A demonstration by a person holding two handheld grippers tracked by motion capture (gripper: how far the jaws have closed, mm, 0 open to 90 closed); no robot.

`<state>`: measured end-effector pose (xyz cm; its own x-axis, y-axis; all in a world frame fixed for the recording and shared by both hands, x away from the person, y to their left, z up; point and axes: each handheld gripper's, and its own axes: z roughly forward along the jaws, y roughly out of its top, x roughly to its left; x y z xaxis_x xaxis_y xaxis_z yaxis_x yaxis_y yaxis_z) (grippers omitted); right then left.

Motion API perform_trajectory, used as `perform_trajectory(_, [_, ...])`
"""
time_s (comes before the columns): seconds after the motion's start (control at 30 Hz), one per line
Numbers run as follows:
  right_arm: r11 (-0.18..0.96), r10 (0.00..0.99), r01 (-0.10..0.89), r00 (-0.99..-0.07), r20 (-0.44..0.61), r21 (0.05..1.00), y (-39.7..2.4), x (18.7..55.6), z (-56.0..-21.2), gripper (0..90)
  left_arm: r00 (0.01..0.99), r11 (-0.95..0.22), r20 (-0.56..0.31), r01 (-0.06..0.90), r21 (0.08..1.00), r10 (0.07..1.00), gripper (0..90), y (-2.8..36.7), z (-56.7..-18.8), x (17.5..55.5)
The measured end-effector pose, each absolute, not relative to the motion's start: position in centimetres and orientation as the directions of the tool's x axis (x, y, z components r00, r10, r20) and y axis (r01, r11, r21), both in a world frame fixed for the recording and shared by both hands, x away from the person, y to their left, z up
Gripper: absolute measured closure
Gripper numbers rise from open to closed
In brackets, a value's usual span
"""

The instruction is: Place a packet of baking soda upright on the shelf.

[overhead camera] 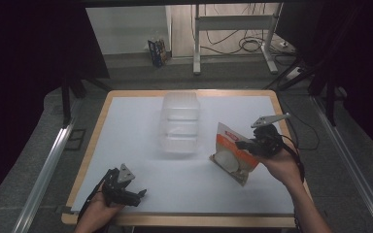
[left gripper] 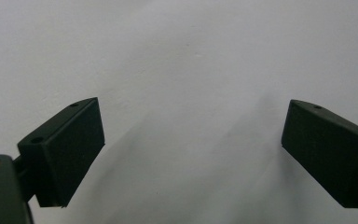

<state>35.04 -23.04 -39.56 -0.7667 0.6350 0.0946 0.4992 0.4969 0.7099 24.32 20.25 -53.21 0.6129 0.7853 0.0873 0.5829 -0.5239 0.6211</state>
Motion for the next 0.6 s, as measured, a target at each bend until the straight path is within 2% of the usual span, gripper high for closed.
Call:
perform_trajectory(0.2, [0.51, 0.646, 0.473, -0.762, 0.044, 0.719, -22.2, 35.9, -38.5, 88.6, 0.615, -0.526, 0.087, 0.583, 0.619, 0.784, 5.9, 20.2, -53.2, 24.3])
perform_trajectory(0.6, [0.494, 0.636, 0.439, -0.771, 0.032, 0.751, -20.6, 37.9, -36.6, 88.6, 0.616, -0.527, 0.089, 0.58, 0.621, 0.782, 5.9, 20.3, -53.2, 24.3])
